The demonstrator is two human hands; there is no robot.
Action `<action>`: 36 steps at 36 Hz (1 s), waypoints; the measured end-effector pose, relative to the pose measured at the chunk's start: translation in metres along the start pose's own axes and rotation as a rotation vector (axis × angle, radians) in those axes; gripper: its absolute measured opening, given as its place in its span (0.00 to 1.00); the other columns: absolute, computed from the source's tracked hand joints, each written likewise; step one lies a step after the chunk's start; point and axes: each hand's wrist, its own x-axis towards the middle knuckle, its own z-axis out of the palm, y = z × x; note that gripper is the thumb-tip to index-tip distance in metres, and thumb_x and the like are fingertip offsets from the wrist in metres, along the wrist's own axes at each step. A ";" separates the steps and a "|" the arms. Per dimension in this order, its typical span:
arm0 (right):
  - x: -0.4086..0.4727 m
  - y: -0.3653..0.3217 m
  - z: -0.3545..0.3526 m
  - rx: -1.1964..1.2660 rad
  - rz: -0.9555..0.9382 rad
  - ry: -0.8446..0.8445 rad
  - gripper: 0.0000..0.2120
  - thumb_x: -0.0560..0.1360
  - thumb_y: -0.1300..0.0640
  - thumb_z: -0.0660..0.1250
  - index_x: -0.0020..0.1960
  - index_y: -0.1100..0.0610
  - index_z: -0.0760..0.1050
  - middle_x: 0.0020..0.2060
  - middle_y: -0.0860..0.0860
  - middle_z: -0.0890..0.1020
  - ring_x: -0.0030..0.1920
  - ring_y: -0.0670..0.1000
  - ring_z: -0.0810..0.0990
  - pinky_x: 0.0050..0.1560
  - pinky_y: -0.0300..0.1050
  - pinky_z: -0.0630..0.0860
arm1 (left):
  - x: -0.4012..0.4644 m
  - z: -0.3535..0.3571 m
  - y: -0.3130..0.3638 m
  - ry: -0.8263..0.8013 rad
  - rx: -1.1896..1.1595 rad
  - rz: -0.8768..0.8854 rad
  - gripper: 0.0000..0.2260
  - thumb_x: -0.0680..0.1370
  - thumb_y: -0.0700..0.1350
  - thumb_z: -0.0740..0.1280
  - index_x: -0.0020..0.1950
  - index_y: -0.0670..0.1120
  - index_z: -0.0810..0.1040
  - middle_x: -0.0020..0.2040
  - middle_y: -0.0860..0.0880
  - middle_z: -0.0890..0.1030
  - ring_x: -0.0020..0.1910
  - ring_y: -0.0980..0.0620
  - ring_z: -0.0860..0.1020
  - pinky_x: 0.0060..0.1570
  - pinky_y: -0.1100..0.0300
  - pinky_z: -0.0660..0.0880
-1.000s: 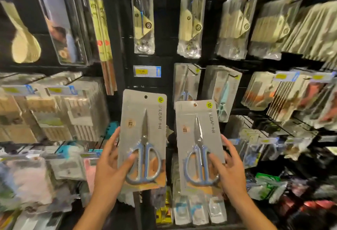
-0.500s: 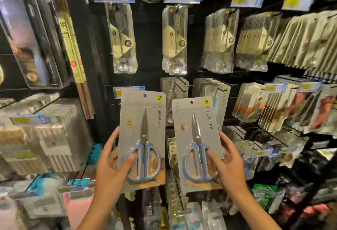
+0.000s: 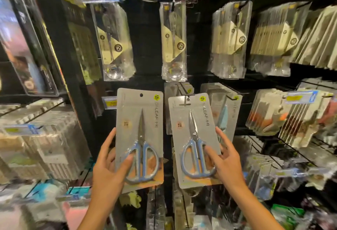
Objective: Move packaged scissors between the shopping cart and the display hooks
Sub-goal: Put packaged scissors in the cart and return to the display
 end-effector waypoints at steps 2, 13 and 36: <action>0.006 0.003 -0.003 -0.001 0.011 -0.028 0.31 0.78 0.65 0.69 0.76 0.47 0.66 0.63 0.46 0.81 0.59 0.45 0.83 0.51 0.39 0.82 | 0.001 0.006 -0.002 0.022 0.006 0.006 0.34 0.74 0.41 0.73 0.75 0.65 0.67 0.61 0.61 0.83 0.60 0.57 0.82 0.60 0.48 0.78; 0.022 0.023 -0.009 0.051 -0.024 -0.128 0.32 0.77 0.67 0.68 0.76 0.48 0.65 0.63 0.36 0.79 0.62 0.40 0.80 0.53 0.33 0.80 | -0.007 0.023 -0.008 0.117 0.055 -0.003 0.34 0.75 0.40 0.73 0.75 0.65 0.67 0.61 0.63 0.82 0.60 0.59 0.81 0.54 0.64 0.81; 0.021 0.043 0.006 -0.022 -0.012 -0.034 0.31 0.79 0.60 0.67 0.77 0.39 0.63 0.67 0.32 0.76 0.60 0.76 0.72 0.56 0.69 0.76 | 0.020 0.035 -0.010 0.071 0.038 0.080 0.34 0.73 0.42 0.73 0.75 0.63 0.67 0.61 0.66 0.81 0.60 0.60 0.81 0.57 0.64 0.79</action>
